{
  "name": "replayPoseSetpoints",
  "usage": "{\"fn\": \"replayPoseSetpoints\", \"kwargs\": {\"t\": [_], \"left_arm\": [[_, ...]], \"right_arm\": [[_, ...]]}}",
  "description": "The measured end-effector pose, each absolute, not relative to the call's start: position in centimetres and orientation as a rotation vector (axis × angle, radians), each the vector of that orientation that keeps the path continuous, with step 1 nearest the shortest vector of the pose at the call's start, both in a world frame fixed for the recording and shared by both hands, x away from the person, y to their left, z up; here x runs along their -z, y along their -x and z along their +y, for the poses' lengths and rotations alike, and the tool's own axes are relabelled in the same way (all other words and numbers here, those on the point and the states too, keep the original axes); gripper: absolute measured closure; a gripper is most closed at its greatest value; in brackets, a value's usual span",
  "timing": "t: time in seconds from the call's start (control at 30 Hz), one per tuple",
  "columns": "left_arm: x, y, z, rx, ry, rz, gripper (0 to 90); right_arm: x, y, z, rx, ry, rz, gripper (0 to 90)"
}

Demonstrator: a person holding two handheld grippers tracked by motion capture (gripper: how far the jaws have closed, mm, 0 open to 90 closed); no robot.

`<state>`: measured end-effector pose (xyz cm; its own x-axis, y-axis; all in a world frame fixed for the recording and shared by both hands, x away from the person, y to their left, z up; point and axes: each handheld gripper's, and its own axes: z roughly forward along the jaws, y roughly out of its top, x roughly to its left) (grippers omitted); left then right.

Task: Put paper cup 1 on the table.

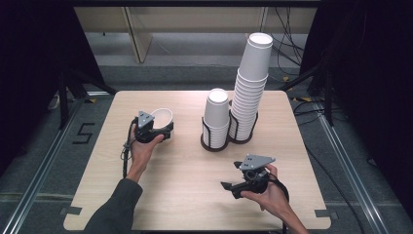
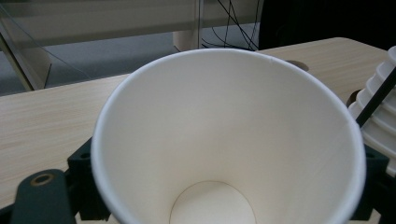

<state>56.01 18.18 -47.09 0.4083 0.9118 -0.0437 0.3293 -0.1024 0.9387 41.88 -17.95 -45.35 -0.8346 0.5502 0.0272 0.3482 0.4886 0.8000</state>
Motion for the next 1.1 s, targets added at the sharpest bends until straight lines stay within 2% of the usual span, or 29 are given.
{"fn": "replayPoseSetpoints", "kwargs": {"t": [0.7,1.1], "left_arm": [[48.8,-55.6,18.1,-0.730,-1.704,1.060,13.1],[49.5,-54.8,18.5,-0.682,-1.767,1.065,14.6]], "right_arm": [[45.3,-41.7,-17.8,-1.281,-0.762,2.520,16.2],[45.3,-41.7,-17.8,-1.275,-0.766,2.527,16.2]]}}
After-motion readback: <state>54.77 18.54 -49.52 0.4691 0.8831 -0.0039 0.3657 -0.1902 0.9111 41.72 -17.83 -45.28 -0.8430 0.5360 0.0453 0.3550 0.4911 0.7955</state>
